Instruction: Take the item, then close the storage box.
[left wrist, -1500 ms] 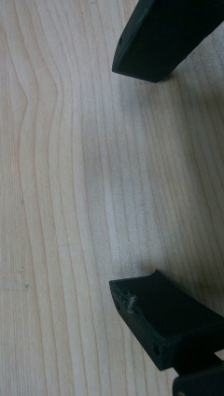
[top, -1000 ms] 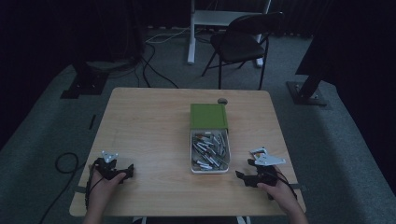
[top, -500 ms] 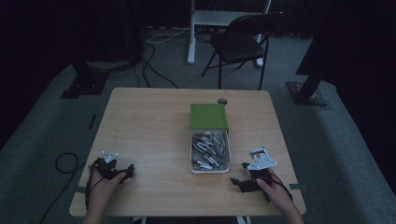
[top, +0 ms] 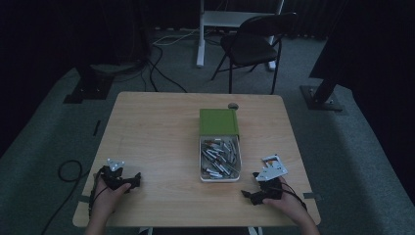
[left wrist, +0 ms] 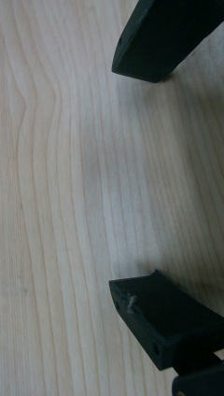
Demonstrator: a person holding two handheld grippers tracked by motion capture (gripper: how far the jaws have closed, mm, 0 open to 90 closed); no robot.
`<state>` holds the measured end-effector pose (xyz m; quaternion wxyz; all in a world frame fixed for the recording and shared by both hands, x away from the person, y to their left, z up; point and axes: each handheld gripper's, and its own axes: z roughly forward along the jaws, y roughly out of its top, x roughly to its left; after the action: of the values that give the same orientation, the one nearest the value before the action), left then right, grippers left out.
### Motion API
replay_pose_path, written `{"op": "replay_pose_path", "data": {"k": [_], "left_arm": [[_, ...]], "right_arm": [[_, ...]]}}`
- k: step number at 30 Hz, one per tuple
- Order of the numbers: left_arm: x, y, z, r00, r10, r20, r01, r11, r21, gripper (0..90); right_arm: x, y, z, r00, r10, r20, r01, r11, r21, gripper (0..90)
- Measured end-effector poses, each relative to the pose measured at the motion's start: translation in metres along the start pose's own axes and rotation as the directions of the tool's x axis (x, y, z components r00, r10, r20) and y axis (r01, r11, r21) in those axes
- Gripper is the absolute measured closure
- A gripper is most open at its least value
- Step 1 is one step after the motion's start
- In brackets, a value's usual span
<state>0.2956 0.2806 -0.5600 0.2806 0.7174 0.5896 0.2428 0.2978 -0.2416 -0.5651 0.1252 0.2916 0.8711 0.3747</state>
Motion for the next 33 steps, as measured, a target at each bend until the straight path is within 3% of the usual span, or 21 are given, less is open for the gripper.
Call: {"op": "replay_pose_path", "data": {"k": [3, 6, 11, 18, 21, 30, 33], "left_arm": [[-0.005, -0.001, -0.001, 0.9974, 0.054, 0.047, -0.054, 0.9986, -0.002, 1.5], [-0.011, -0.001, -0.002, 0.991, 0.1, 0.089, -0.1, 0.995, -0.005, 1.5], [-0.023, -0.001, -0.004, 0.9801, 0.159, 0.12, -0.159, 0.9873, -0.007, 1.5], [-0.039, 0.002, -0.008, 0.9647, 0.204, 0.166, -0.201, 0.9789, -0.036, 1.5], [-0.045, 0.005, -0.009, 0.9578, 0.218, 0.188, -0.212, 0.9759, -0.053, 1.5], [-0.072, 0.016, -0.011, 0.9274, 0.279, 0.249, -0.255, 0.959, -0.124, 1.5], [-0.082, 0.021, -0.013, 0.9113, 0.308, 0.273, -0.279, 0.95, -0.141, 1.5]], "right_arm": [[0.0, 0.0, 0.0, 1.0, 0.002, 0.0, -0.002, 1.0, 0.001, 12.2], [0.0, 0.0, 0.0, 1.0, 0.001, 0.0, -0.001, 1.0, 0.0, 12.2], [0.0, 0.0, 0.0, 1.0, 0.002, 0.0, -0.002, 1.0, 0.0, 12.2], [0.0, 0.0, 0.0, 0.9998, 0.016, 0.011, -0.016, 1.0, -0.004, 14.1], [0.0, 0.002, -0.003, 0.9991, 0.041, 0.011, -0.041, 0.999, -0.035, 14.1], [-0.002, 0.013, -0.015, 0.9978, 0.057, 0.033, -0.054, 0.993, -0.101, 13.8], [0.0, 0.016, -0.018, 0.9979, 0.059, 0.028, -0.055, 0.992, -0.115, 13.8]]}}
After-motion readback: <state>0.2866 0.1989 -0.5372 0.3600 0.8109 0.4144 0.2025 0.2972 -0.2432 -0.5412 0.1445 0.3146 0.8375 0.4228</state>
